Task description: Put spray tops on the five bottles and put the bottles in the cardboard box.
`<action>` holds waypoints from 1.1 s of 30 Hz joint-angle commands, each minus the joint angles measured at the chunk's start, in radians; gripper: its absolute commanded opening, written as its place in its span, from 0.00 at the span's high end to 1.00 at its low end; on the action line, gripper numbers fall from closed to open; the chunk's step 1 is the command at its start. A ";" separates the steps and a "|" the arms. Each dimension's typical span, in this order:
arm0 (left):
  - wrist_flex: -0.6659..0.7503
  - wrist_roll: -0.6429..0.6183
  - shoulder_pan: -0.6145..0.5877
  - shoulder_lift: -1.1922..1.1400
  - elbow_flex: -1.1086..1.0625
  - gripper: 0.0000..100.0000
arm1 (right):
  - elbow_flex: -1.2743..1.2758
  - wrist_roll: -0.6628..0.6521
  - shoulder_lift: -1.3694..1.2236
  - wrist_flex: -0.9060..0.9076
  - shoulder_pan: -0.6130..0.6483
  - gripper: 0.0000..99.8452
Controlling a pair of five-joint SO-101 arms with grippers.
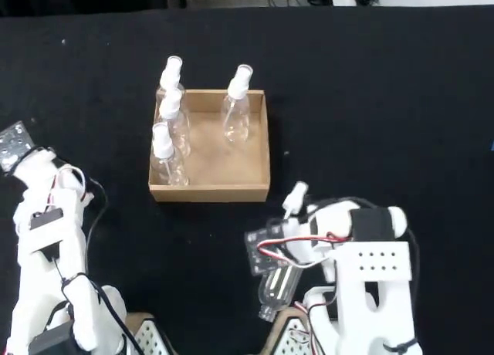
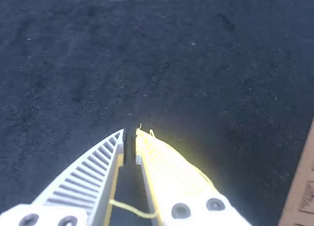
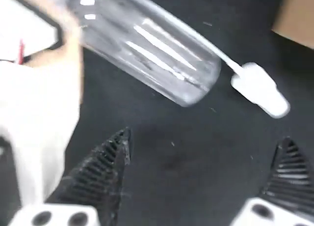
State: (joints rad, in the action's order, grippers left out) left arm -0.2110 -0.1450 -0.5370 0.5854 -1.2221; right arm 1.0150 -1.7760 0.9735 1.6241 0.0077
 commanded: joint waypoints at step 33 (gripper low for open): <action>0.017 -0.011 -0.030 0.035 0.010 0.97 | 0.361 0.071 -0.015 -0.275 0.371 0.72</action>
State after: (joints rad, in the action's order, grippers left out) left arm -0.2110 -0.1450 -0.5570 0.5854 -1.2221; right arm 1.3265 -1.7131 0.9874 1.3326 0.3682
